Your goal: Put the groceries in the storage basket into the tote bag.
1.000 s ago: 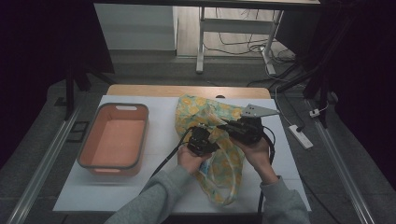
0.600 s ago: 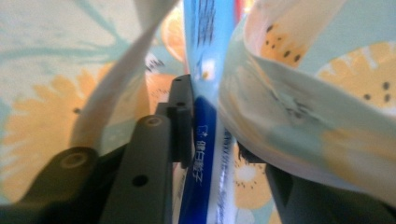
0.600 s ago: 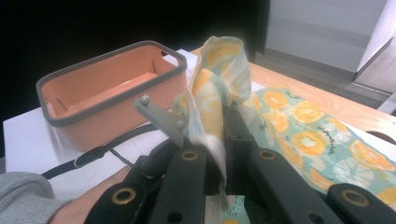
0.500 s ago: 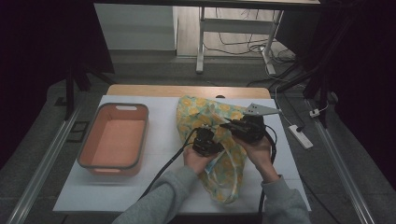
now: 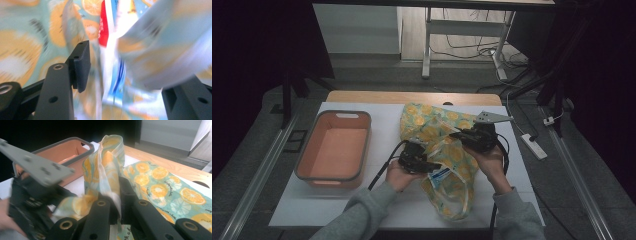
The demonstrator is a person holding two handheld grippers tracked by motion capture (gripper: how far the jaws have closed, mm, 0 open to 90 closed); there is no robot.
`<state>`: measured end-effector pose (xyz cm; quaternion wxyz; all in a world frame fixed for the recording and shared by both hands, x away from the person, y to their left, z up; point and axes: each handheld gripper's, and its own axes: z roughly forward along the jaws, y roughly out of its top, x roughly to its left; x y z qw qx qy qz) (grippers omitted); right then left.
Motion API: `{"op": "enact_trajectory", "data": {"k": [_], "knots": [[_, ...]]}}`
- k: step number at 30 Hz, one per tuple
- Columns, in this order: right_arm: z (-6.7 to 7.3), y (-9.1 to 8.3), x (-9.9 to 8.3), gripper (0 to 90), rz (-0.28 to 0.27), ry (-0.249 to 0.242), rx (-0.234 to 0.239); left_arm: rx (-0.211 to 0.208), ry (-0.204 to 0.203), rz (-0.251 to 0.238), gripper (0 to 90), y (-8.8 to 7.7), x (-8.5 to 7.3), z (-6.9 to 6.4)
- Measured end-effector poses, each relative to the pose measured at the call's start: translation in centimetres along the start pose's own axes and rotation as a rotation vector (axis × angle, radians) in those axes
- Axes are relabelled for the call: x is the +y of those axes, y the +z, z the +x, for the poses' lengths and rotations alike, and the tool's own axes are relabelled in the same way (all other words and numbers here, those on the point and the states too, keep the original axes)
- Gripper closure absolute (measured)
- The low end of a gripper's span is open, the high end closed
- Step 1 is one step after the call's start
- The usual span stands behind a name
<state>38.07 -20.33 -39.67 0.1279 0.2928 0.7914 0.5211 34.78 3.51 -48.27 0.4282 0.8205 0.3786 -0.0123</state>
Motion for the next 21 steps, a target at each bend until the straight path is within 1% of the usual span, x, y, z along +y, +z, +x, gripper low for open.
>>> {"op": "enact_trajectory", "data": {"k": [3, 4, 7, 10, 12, 14, 17, 19, 21], "knots": [[0.1, 0.1, -0.1, 86.5, 0.012, -0.004, 0.000, 0.027, 0.033, 0.001, 44.0, -1.7, -0.9, 0.0], [0.1, 0.2, -0.2, 86.6, 0.015, -0.004, 0.001, 0.042, 0.043, -0.001, 44.0, -2.2, -1.2, 0.1], [0.0, 0.4, -0.7, 86.5, 0.039, -0.001, 0.001, 0.079, 0.059, -0.004, 43.5, -3.3, -2.1, 0.3], [0.0, 0.3, -1.4, 86.2, 0.077, -0.001, 0.004, 0.073, 0.044, -0.009, 43.0, -4.0, -2.8, 0.7], [0.2, 0.1, -2.0, 86.0, 0.097, -0.005, 0.004, 0.076, 0.051, 0.001, 42.3, -4.5, -3.2, 0.7], [0.2, 0.0, -2.5, 85.8, 0.111, -0.005, 0.005, 0.079, 0.057, 0.001, 41.4, -4.9, -3.6, 0.7], [0.1, -0.5, -3.5, 85.7, 0.134, 0.002, 0.000, 0.088, 0.068, 0.006, 40.6, -5.0, -3.7, 0.8], [-0.1, -0.8, -4.1, 85.4, 0.147, 0.012, -0.003, 0.083, 0.060, 0.010, 40.7, -4.4, -3.5, 0.9], [-0.1, -1.1, -4.7, 85.1, 0.154, 0.022, -0.004, 0.077, 0.055, 0.020, 40.9, -3.1, -2.8, 1.0]]}}
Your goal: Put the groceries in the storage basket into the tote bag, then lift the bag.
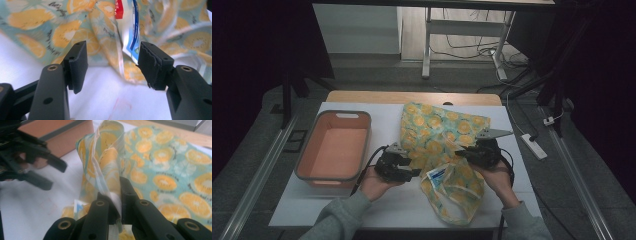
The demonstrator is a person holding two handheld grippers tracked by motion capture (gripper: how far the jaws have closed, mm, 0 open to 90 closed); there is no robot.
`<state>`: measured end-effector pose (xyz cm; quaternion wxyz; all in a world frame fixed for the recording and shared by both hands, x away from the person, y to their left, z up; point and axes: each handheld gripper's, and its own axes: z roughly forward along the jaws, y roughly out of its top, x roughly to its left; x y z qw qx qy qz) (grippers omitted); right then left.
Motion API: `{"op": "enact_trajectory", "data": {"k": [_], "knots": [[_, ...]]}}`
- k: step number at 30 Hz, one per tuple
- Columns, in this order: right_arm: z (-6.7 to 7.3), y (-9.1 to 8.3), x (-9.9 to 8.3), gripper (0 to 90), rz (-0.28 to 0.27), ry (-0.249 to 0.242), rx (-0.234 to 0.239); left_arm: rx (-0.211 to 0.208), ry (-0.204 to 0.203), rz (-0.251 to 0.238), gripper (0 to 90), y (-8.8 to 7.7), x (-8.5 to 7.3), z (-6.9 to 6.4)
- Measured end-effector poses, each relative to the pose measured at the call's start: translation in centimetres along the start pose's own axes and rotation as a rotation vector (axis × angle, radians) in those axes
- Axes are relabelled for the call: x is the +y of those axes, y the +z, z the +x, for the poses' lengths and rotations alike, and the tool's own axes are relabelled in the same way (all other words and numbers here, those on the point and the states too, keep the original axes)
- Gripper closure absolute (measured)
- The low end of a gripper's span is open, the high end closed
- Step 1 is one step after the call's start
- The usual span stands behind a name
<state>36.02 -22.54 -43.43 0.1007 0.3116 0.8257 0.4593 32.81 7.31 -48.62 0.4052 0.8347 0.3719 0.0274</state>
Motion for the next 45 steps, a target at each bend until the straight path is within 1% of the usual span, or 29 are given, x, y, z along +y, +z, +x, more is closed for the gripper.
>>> {"op": "enact_trajectory", "data": {"k": [2, 4, 6, 8, 11, 13, 15, 17, 19, 22, 24, 26, 27, 28, 29, 30, 31, 32, 34, 35, 36, 37, 39, 42, 45], "knots": [[0.1, -0.2, -0.5, 84.9, 0.006, -0.002, -0.002, 0.013, 0.007, 0.014, 40.9, 1.2, 0.7, 0.1], [0.1, -0.3, -0.8, 84.7, 0.002, -0.005, -0.002, 0.014, 0.001, 0.016, 40.9, 2.2, 1.4, 0.3], [0.1, -0.5, -1.0, 84.5, 0.001, -0.003, -0.005, 0.016, 0.001, 0.012, 40.9, 2.7, 1.9, 0.3], [0.0, -0.6, -1.1, 84.3, -0.003, -0.001, -0.007, 0.009, 0.000, 0.017, 40.9, 3.2, 2.2, 0.3], [-0.3, -0.6, -1.0, 83.7, -0.008, 0.006, -0.009, 0.028, 0.016, 0.026, 40.9, 3.9, 2.7, 0.2], [-0.4, -0.4, -0.9, 83.3, -0.010, 0.004, -0.008, 0.037, 0.002, 0.027, 40.9, 4.5, 3.0, 0.6], [-0.3, -0.3, -0.9, 81.6, -0.007, 0.005, -0.009, 0.045, -0.022, 0.031, 40.9, 5.3, 3.2, 1.1], [-0.3, -0.3, -0.8, 78.6, -0.007, 0.002, -0.012, 0.038, -0.049, 0.032, 40.9, 6.1, 3.5, 1.6], [-0.4, -0.2, -0.7, 77.3, -0.012, 0.001, -0.013, 0.050, -0.062, 0.031, 40.9, 6.8, 3.8, 1.8], [-0.4, -0.2, -0.6, 74.3, -0.017, 0.002, -0.014, 0.060, -0.073, 0.051, 41.2, 8.0, 4.1, 2.2], [-0.5, -0.1, -0.6, 72.9, -0.015, 0.002, -0.015, 0.053, -0.083, 0.062, 41.8, 8.8, 4.2, 2.2], [-0.5, -0.1, -0.7, 71.2, -0.010, 0.002, -0.016, 0.067, -0.064, 0.078, 45.5, 9.2, 4.2, 2.0], [-0.5, -0.2, -0.7, 70.5, -0.011, 0.007, -0.016, 0.069, -0.059, 0.085, 49.0, 9.4, 4.1, 1.9], [-0.6, -0.2, -0.7, 69.9, -0.013, 0.009, -0.015, 0.069, -0.055, 0.096, 55.1, 9.6, 4.1, 1.9], [-0.6, -0.2, -0.7, 69.6, -0.014, 0.011, -0.017, 0.090, -0.040, 0.097, 62.5, 9.5, 4.0, 1.9], [-0.6, -0.3, -0.7, 69.3, -0.014, 0.016, -0.016, 0.092, -0.039, 0.108, 73.0, 9.5, 4.0, 2.0], [-0.7, -0.3, -0.7, 69.1, -0.014, 0.014, -0.015, 0.074, -0.043, 0.120, 82.2, 9.4, 4.0, 2.2], [-0.7, -0.3, -0.7, 68.9, -0.014, 0.014, -0.015, 0.068, -0.040, 0.125, 87.5, 9.3, 3.9, 2.3], [-0.6, -0.2, -0.7, 68.4, -0.009, 0.014, -0.014, 0.060, -0.034, 0.138, 88.7, 9.0, 3.9, 2.4], [-0.6, -0.2, -0.7, 67.8, -0.006, 0.013, -0.011, 0.065, -0.024, 0.143, 88.9, 8.8, 3.8, 2.4], [-0.6, -0.1, -0.8, 66.9, -0.004, 0.013, -0.008, 0.061, -0.021, 0.137, 89.0, 8.5, 3.8, 2.5], [-0.6, -0.1, -0.8, 65.4, 0.000, 0.012, -0.004, 0.047, -0.030, 0.127, 89.0, 8.1, 3.7, 2.6], [-0.5, -0.2, -0.9, 61.1, 0.007, 0.014, 0.007, 0.009, -0.053, 0.102, 89.1, 6.8, 3.6, 3.0], [-0.4, -0.5, -1.0, 54.0, 0.002, 0.013, 0.025, -0.018, -0.063, 0.074, 89.1, 4.4, 3.0, 3.3], [0.0, -0.9, -1.0, 45.2, -0.003, 0.009, 0.058, -0.042, -0.064, 0.058, 89.1, 2.1, 2.4, 3.3]]}}
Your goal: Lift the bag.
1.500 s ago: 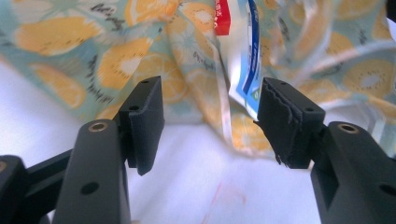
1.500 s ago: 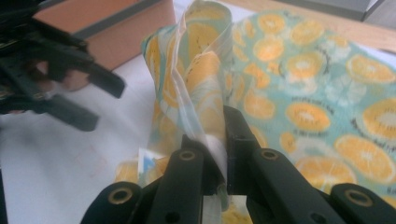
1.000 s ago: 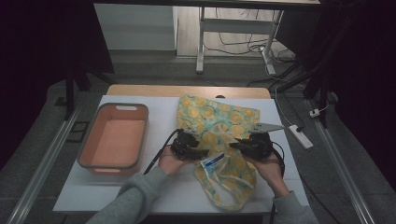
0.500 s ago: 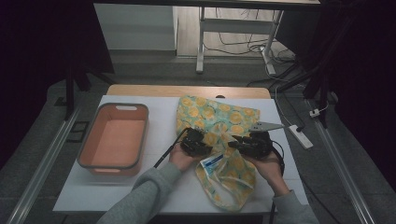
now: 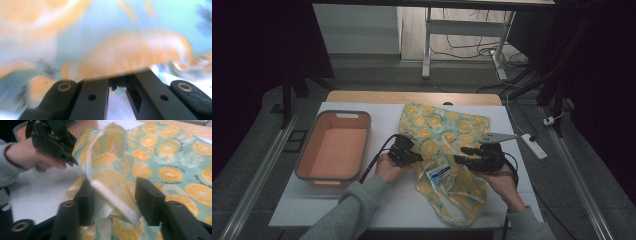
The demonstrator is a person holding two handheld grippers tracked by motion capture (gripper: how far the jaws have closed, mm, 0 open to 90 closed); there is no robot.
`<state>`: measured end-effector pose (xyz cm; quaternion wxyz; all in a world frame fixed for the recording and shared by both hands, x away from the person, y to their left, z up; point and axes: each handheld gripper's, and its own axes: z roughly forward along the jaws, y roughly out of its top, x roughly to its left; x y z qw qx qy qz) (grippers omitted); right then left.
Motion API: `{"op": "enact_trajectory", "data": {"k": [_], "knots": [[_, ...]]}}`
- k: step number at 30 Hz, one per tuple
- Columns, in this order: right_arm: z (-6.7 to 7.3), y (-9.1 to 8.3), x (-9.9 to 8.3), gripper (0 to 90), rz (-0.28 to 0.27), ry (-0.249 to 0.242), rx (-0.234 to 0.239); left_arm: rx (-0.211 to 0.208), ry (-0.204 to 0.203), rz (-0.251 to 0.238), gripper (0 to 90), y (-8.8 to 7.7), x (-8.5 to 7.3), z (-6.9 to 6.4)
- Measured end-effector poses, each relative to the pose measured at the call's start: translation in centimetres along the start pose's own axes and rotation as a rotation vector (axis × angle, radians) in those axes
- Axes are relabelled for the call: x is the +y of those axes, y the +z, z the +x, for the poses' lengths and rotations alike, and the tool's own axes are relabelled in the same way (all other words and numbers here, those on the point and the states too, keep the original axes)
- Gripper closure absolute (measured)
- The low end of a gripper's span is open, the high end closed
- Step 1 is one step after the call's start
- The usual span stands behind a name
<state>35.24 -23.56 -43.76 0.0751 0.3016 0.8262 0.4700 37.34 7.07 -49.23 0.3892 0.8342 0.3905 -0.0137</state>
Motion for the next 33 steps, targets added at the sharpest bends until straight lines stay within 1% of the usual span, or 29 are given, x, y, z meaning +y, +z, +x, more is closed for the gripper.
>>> {"op": "enact_trajectory", "data": {"k": [1, 2, 4, 5, 6, 8, 9, 11, 12, 13, 16, 19, 20, 22, 23, 25, 27, 28, 30, 33], "knots": [[0.2, -0.1, 0.0, 42.2, -0.004, -0.002, 0.019, -0.003, 0.006, -0.002, 89.1, -0.6, -0.3, -0.1], [0.4, -0.2, 0.0, 39.4, -0.006, -0.001, 0.040, 0.002, 0.014, -0.005, 89.1, -1.2, -0.6, -0.3], [1.0, -0.5, -0.2, 34.2, -0.008, -0.005, 0.063, -0.011, 0.020, -0.007, 89.1, -2.3, -1.1, -0.5], [1.4, -0.8, -0.3, 32.5, -0.011, -0.013, 0.069, -0.015, 0.021, -0.010, 89.1, -2.8, -1.4, -0.5], [1.8, -1.0, -0.5, 31.7, -0.013, -0.021, 0.062, -0.015, 0.023, -0.009, 89.1, -3.2, -1.6, -0.5], [2.5, -1.6, -1.3, 31.6, -0.012, -0.022, 0.038, -0.017, 0.028, -0.010, 89.1, -3.9, -2.0, -0.6], [2.8, -1.8, -1.8, 31.4, -0.002, -0.025, 0.019, -0.018, 0.032, -0.008, 89.1, -4.2, -2.3, -0.7], [3.4, -2.3, -3.2, 31.2, 0.023, -0.038, -0.030, -0.017, 0.039, -0.008, 89.1, -4.7, -2.7, -0.7], [3.6, -2.5, -4.0, 31.1, 0.034, -0.035, -0.055, -0.024, 0.035, -0.010, 89.1, -4.9, -2.9, -0.7], [3.8, -2.7, -4.8, 31.2, 0.044, -0.032, -0.074, -0.029, 0.033, -0.011, 89.1, -5.1, -3.0, -0.7], [4.2, -3.1, -6.7, 32.7, 0.082, -0.021, -0.108, -0.029, 0.038, -0.015, 89.1, -5.7, -3.4, -0.8], [4.1, -3.0, -8.4, 35.8, 0.133, -0.009, -0.158, -0.026, 0.030, -0.019, 89.0, -6.1, -3.8, -0.7], [3.9, -2.9, -8.8, 37.9, 0.152, 0.000, -0.171, -0.025, 0.029, -0.019, 89.0, -6.2, -3.9, -0.5], [3.5, -2.8, -9.4, 46.0, 0.178, 0.006, -0.200, -0.028, 0.023, -0.023, 89.0, -6.3, -4.1, -0.4], [3.3, -2.8, -9.6, 50.9, 0.184, 0.013, -0.201, -0.028, 0.026, -0.023, 89.0, -6.3, -4.2, -0.4], [2.8, -2.8, -9.8, 66.8, 0.192, 0.037, -0.195, -0.023, 0.028, -0.025, 89.0, -6.4, -4.3, -0.4], [2.7, -2.8, -9.9, 82.7, 0.205, 0.033, -0.216, -0.027, 0.024, -0.028, 89.1, -6.6, -4.5, -0.4], [2.6, -2.8, -9.8, 87.9, 0.206, 0.026, -0.225, -0.028, 0.023, -0.031, 89.1, -6.6, -4.5, -0.4], [2.6, -2.9, -9.7, 89.1, 0.196, 0.016, -0.228, -0.033, 0.025, -0.035, 89.1, -6.8, -4.6, -0.4], [2.8, -3.3, -9.2, 89.3, 0.157, -0.007, -0.242, -0.035, 0.028, -0.044, 89.1, -7.1, -4.7, -0.4]]}}
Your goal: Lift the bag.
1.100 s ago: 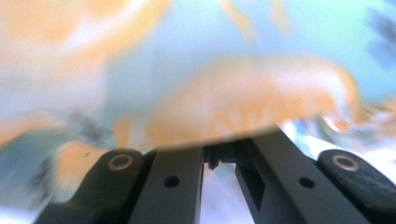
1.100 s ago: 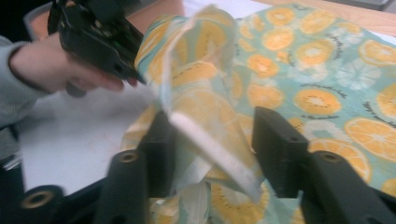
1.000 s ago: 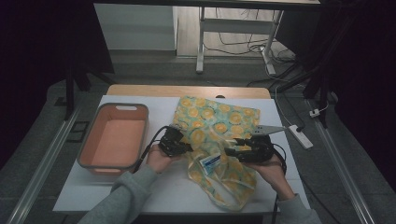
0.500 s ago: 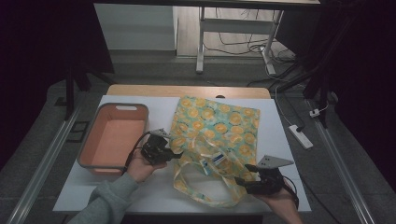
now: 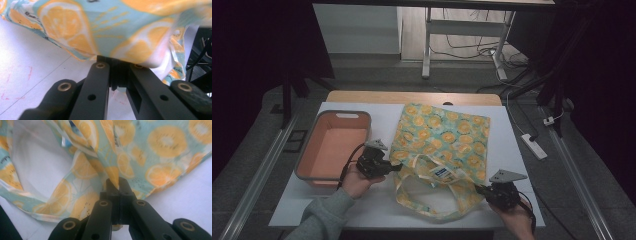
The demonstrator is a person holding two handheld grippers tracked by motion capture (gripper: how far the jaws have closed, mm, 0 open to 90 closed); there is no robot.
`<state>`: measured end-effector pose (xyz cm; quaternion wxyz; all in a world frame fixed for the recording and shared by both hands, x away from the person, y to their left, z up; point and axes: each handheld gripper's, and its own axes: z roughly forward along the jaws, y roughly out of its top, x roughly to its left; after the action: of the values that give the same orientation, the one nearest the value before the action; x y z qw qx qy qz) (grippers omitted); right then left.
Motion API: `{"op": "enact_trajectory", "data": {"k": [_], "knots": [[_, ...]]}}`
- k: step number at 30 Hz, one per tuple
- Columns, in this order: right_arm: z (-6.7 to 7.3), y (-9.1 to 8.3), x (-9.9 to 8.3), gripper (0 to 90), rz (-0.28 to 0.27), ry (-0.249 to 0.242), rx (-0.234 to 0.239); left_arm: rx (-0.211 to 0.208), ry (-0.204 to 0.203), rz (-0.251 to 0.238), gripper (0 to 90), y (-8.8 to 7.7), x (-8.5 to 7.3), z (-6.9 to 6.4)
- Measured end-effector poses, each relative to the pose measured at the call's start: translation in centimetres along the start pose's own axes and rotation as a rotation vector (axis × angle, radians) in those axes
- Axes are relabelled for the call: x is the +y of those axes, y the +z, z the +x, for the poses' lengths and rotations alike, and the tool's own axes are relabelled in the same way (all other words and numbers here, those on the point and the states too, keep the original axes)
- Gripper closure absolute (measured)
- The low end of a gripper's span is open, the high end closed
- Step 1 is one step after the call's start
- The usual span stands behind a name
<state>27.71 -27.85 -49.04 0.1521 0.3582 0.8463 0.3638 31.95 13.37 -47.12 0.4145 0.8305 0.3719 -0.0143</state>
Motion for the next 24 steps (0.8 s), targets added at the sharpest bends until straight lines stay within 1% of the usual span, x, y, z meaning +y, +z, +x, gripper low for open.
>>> {"op": "enact_trajectory", "data": {"k": [2, 6, 9, 13, 15, 18, 21, 22, 24], "knots": [[0.0, -0.4, 0.3, 89.4, -0.028, -0.006, -0.013, 0.000, -0.002, -0.004, 89.1, -0.2, 0.0, 0.1], [-0.3, -1.3, 0.8, 89.5, -0.090, 0.002, -0.033, -0.003, -0.005, -0.020, 89.1, -0.6, -0.2, 0.3], [-0.7, -1.7, 1.2, 89.5, -0.112, 0.008, -0.018, -0.003, -0.005, -0.027, 89.1, -1.0, -0.4, 0.4], [-0.9, -2.2, 2.1, 89.5, -0.149, -0.007, -0.023, 0.011, 0.010, -0.048, 89.1, -1.7, -0.5, 0.3], [-0.9, -2.4, 2.7, 89.5, -0.171, -0.020, -0.030, 0.020, 0.021, -0.065, 89.2, -2.3, -0.5, 0.2], [-0.8, -3.0, 3.7, 89.6, -0.207, -0.032, -0.024, 0.025, 0.030, -0.102, 89.2, -3.5, -0.4, 0.2], [-0.8, -4.0, 4.8, 89.5, -0.254, -0.050, -0.043, 0.037, 0.032, -0.141, 89.2, -4.8, -0.3, 0.3], [-0.8, -4.3, 5.2, 89.6, -0.271, -0.054, -0.051, 0.040, 0.032, -0.146, 89.2, -5.2, -0.3, 0.4], [-0.9, -4.9, 5.8, 89.6, -0.294, -0.058, -0.050, 0.040, 0.025, -0.157, 89.2, -5.6, -0.3, 0.6]]}}
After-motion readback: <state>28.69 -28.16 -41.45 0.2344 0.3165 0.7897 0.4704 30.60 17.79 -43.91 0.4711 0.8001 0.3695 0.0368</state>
